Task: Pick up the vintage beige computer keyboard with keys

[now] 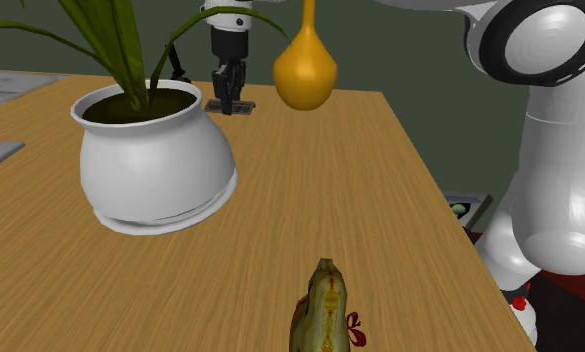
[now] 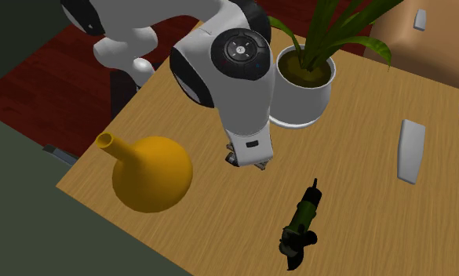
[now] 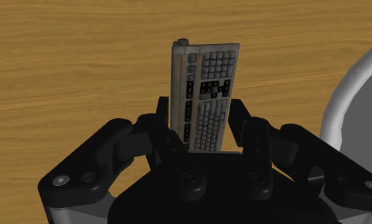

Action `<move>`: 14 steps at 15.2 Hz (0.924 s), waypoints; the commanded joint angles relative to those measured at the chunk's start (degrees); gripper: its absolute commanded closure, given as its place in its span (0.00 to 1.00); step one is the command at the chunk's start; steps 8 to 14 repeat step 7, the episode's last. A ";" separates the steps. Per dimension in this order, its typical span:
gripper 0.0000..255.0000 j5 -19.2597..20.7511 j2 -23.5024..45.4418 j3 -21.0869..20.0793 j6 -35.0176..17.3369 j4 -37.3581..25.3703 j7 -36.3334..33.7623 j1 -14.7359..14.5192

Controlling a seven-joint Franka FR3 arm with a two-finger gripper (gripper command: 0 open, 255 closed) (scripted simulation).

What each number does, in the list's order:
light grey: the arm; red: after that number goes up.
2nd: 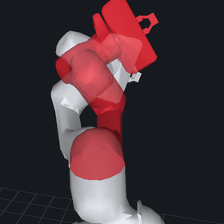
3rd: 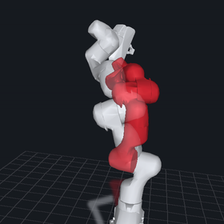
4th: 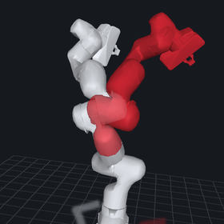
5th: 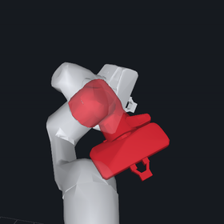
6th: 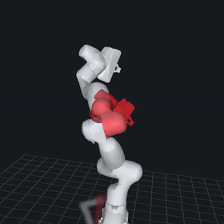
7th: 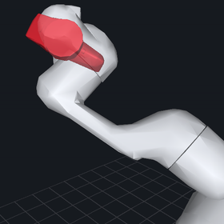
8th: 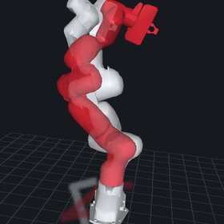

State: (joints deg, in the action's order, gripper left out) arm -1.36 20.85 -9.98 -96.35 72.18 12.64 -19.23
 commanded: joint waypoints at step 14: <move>1.00 0.33 1.82 -0.02 5.82 -7.62 -0.39 -0.36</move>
